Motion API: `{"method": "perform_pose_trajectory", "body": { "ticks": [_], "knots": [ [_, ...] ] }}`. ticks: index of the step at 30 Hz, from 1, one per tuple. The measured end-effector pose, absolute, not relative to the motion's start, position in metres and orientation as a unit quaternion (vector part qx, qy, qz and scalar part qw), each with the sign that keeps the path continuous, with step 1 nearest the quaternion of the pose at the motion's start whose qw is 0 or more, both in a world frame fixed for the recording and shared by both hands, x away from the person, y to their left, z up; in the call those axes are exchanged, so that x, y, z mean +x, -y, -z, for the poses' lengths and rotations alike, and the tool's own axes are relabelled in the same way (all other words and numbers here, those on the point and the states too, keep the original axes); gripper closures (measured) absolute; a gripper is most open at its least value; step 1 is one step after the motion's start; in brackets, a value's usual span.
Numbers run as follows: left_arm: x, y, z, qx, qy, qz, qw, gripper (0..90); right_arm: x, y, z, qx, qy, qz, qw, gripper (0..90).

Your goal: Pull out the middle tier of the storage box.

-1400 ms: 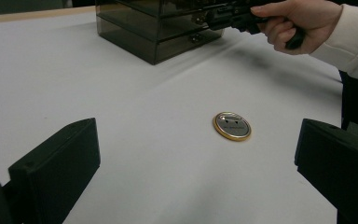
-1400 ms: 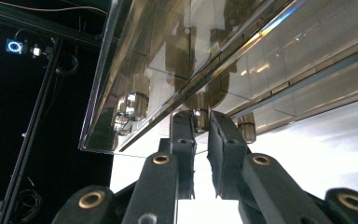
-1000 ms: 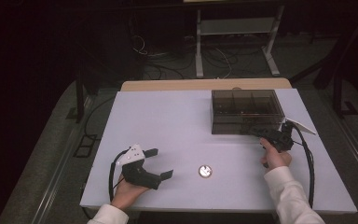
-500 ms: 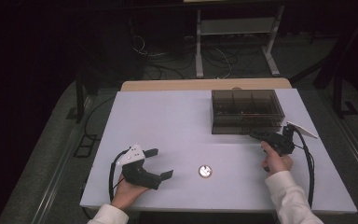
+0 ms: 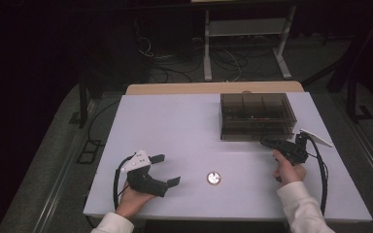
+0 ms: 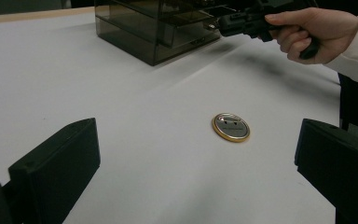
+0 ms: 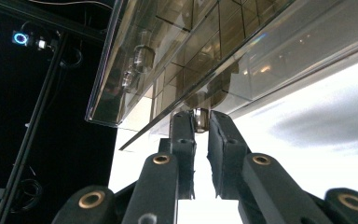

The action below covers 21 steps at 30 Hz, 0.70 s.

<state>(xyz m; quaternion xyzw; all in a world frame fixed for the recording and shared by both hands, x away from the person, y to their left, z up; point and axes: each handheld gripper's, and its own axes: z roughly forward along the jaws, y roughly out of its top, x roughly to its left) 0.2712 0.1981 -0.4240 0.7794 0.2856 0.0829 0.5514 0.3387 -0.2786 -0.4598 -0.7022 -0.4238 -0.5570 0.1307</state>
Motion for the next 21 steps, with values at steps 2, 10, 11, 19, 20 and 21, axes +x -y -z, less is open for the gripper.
{"method": "perform_pose_trajectory", "body": {
  "ticks": [2,10,11,19,20,21],
  "knots": [
    [0.2711,-0.198,0.4241,0.78,-0.285,-0.083,0.551,0.0,0.338,0.2786,0.4599,-0.703,0.424,0.556,0.131,79.7],
    [0.2709,-0.1977,0.4239,0.78,-0.284,-0.083,0.551,0.0,0.3366,0.2785,0.4597,-0.702,0.422,0.557,0.138,78.9],
    [0.2708,-0.1976,0.4239,0.78,-0.284,-0.082,0.551,0.0,0.3367,0.2786,0.4597,-0.702,0.423,0.556,0.14,78.7],
    [0.2708,-0.1974,0.424,0.781,-0.283,-0.081,0.551,0.0,0.3316,0.2792,0.4531,-0.696,0.423,0.564,0.14,65.2],
    [0.2708,-0.1974,0.424,0.781,-0.283,-0.081,0.551,0.0,0.3308,0.2793,0.4522,-0.695,0.426,0.563,0.138,62.9],
    [0.2707,-0.1974,0.4239,0.781,-0.282,-0.081,0.551,0.0,0.3302,0.2793,0.4517,-0.693,0.429,0.563,0.138,60.2]
  ]
}}
